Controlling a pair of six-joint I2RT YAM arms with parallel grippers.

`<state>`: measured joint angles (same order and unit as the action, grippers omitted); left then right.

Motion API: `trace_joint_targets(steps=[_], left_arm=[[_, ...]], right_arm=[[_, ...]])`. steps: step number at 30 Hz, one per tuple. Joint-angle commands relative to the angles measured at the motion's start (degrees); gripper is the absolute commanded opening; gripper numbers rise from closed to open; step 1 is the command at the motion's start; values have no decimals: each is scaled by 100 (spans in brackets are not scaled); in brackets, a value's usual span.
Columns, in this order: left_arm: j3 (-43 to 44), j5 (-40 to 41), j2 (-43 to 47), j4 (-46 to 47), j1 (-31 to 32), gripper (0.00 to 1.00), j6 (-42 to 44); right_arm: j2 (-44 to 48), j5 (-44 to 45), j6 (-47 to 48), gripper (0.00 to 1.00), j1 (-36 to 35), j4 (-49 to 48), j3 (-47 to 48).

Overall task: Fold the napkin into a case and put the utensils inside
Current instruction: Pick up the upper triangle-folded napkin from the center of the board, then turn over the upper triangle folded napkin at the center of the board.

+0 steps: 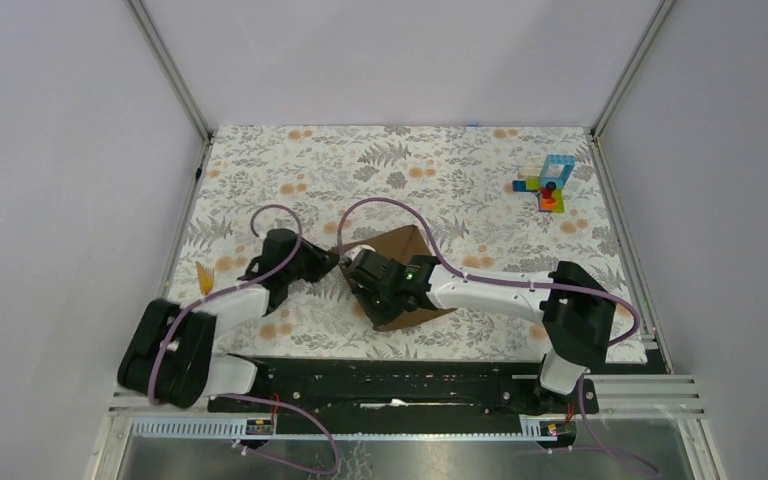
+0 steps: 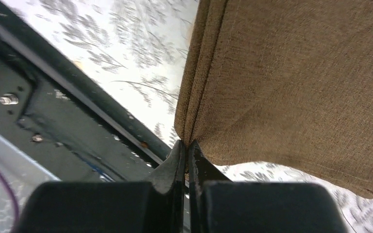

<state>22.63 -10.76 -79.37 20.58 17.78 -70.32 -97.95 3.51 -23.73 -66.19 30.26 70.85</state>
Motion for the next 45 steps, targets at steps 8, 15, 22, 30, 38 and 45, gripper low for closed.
trace_joint_targets(steps=[8,15,22,30,38,45], left_arm=[[2950,1939,2677,-4988,-1031,0,1981],[4047,2055,1433,-5043,-621,0,2527],[4626,2046,-1278,-4437,402,0,2610],[5706,1948,-3321,-3989,1064,0,2610],[6301,1419,-4059,-4098,1122,1,2823],[6115,840,-2876,-4092,1122,55,3277]], right_arm=[[-206,-3825,-992,0,-245,-3165,1152],[-254,-4881,-2975,0,226,-6166,-265],[-812,-5498,-3858,0,1442,-8362,-2466],[-867,-5771,-2413,0,2293,-6940,-3561],[-602,-4693,-707,23,2612,-4063,-3164],[162,-2980,-37,63,2637,-2026,-2626]])
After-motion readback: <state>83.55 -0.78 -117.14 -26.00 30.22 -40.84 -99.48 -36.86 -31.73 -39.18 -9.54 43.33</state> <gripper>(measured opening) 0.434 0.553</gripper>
